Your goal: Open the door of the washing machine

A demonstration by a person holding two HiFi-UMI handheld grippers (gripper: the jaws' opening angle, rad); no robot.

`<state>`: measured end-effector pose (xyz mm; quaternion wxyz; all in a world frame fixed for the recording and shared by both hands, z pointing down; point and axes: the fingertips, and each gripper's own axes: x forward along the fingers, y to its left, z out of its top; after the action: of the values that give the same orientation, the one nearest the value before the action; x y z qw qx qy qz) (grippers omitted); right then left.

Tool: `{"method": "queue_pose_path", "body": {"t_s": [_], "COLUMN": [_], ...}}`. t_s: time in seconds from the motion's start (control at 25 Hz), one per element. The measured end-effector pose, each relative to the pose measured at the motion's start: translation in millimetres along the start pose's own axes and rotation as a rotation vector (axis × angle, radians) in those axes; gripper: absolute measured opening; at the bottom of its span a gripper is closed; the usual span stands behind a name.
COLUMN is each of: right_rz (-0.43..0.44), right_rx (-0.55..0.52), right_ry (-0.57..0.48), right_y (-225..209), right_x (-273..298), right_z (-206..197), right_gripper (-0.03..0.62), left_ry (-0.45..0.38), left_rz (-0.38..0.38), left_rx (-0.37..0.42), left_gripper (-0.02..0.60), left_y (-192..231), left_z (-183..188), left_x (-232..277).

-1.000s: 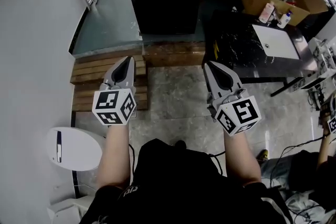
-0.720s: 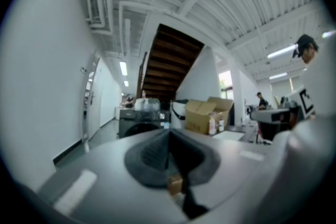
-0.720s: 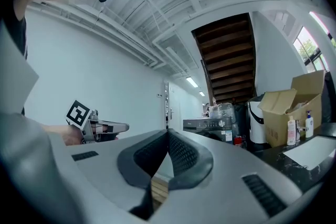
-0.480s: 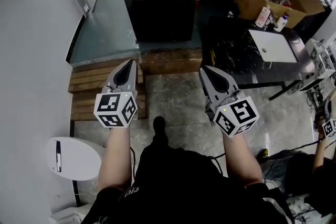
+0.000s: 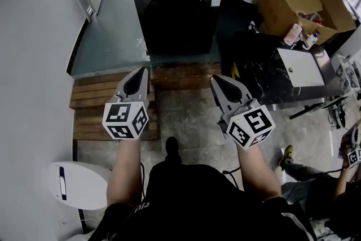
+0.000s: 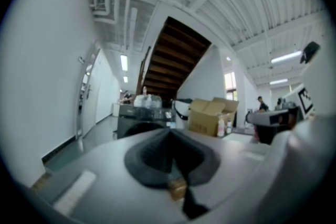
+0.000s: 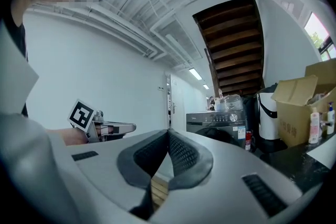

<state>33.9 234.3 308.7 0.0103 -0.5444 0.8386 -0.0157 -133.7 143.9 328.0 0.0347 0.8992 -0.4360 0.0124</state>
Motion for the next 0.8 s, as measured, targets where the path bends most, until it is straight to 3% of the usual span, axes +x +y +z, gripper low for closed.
{"method": "queue_pose_path", "body": {"t_s": [0.4,0.8], "right_rz": [-0.021,-0.105], "right_rx": [-0.008,0.004], "right_ry": [0.015,0.024], "right_y": [-27.3,-55.1], "right_x": [120.8,166.2], "right_z": [12.5,11.7], "right_gripper": [-0.006,-0.006], "left_ry": [-0.009,-0.004], "left_rz": [-0.009,-0.098], "left_rx": [-0.016,-0.031], "left_gripper": [0.008,0.008], "left_y": [98.0,130.6], "left_z": [17.6,22.5], "left_x": [79.1,126.8]}}
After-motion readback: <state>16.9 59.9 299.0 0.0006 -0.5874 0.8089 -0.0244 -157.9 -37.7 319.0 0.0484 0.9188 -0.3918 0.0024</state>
